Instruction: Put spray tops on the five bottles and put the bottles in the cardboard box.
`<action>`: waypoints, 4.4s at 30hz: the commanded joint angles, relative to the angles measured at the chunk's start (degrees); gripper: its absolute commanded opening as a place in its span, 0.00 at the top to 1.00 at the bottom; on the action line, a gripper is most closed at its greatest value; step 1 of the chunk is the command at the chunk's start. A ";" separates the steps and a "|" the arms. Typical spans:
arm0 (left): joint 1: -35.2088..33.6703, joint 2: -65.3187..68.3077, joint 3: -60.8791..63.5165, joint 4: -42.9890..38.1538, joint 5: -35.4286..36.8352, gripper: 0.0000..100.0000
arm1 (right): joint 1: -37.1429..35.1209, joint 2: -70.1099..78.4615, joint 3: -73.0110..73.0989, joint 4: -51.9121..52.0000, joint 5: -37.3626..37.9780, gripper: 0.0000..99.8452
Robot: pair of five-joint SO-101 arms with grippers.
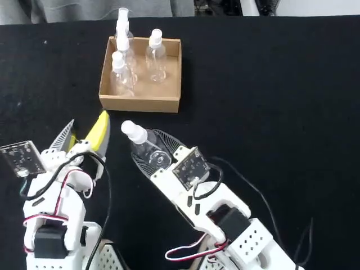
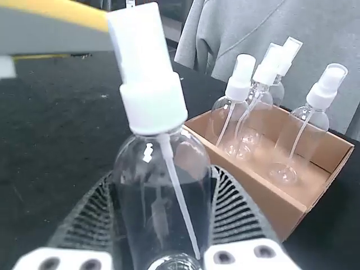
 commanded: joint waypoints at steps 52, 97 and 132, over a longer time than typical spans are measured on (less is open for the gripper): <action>4.88 0.00 -1.01 -1.32 -8.35 0.76 | 1.49 -1.36 0.66 -3.60 -0.53 0.98; -11.30 0.00 20.97 -2.99 -14.59 0.88 | 5.01 -1.36 -0.04 -3.60 2.37 0.99; -11.91 0.00 25.63 6.59 -24.62 0.88 | 14.33 -1.27 -21.93 19.34 -1.49 0.99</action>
